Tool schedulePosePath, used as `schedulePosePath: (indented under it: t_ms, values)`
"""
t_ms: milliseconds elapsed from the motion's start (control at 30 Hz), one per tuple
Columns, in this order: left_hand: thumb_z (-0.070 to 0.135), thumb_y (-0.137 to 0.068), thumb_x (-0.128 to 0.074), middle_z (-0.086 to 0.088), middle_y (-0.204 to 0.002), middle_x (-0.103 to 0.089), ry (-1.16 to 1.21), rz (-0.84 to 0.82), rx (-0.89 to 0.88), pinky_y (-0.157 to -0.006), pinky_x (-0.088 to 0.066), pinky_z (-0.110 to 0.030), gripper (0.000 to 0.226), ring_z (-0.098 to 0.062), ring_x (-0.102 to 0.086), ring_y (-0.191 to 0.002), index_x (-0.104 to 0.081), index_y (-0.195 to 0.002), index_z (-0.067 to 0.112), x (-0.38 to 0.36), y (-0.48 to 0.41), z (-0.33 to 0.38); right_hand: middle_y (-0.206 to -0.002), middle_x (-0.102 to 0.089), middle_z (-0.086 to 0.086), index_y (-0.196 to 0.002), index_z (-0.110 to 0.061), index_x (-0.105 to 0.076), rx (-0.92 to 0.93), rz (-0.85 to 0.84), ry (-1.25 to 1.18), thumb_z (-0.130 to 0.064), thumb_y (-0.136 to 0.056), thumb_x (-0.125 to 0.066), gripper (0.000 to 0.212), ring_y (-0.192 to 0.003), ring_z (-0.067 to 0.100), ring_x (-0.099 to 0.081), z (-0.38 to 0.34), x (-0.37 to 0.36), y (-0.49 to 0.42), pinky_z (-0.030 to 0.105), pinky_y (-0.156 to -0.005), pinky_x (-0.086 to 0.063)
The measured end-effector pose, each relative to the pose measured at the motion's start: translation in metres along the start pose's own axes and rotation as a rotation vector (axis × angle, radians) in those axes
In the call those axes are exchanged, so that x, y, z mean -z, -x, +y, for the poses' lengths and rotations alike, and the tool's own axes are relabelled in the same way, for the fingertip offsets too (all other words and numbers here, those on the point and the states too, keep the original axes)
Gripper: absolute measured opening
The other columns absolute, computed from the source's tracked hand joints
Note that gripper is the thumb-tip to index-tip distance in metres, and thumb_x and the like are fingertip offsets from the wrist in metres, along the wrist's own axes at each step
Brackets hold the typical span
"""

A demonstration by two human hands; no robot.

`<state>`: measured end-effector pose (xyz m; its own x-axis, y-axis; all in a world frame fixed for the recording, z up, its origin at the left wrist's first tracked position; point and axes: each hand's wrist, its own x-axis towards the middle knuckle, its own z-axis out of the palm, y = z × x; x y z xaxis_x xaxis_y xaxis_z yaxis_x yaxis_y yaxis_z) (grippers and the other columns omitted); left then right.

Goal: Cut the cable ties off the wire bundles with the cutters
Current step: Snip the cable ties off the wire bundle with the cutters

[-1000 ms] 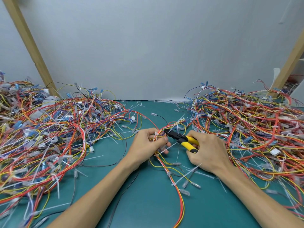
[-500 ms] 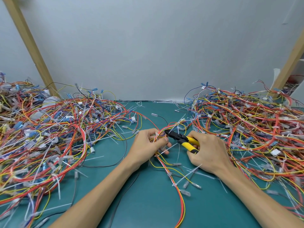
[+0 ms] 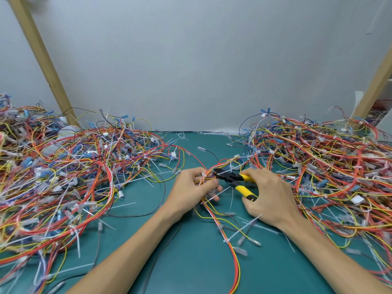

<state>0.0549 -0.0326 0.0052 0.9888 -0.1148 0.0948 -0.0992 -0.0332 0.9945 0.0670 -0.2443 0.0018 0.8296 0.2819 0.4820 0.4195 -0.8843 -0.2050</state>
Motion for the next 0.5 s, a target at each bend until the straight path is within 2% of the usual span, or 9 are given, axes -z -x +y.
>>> schedulePosePath:
  t_ms: [67,267,500]
  values:
    - [0.003,-0.090,-0.064,-0.008,-0.077,-0.074,-0.008,-0.002,-0.004,-0.055,-0.054,-0.025,0.004,-0.024,-0.070,-0.060,-0.060,-0.087,0.003,0.0001,-0.0003,-0.0005,-0.090,-0.061,-0.009,-0.107,-0.032,-0.061,-0.002,-0.010,-0.011,-0.031,-0.064,-0.070,0.044,-0.087,0.018,-0.057,0.0003,-0.0004,-0.0001,0.027,-0.068,-0.042]
    - [0.003,-0.090,-0.064,-0.009,-0.077,-0.074,-0.002,0.003,-0.005,-0.050,-0.048,-0.019,0.007,-0.024,-0.070,-0.059,-0.061,-0.085,0.005,-0.0002,0.0005,0.0002,-0.092,-0.062,-0.008,-0.108,-0.030,-0.061,0.008,-0.009,-0.025,-0.031,-0.062,-0.069,0.047,-0.088,0.019,-0.056,0.0005,-0.0003,-0.0005,0.027,-0.071,-0.043]
    - [0.003,-0.090,-0.064,-0.009,-0.077,-0.074,-0.002,-0.002,-0.008,-0.052,-0.050,-0.021,0.005,-0.024,-0.070,-0.059,-0.061,-0.086,0.003,0.0002,0.0003,-0.0003,-0.088,-0.060,-0.009,-0.104,-0.030,-0.061,0.012,-0.001,-0.020,-0.029,-0.063,-0.073,0.043,-0.083,0.019,-0.055,0.0001,-0.0002,0.0001,0.026,-0.068,-0.038]
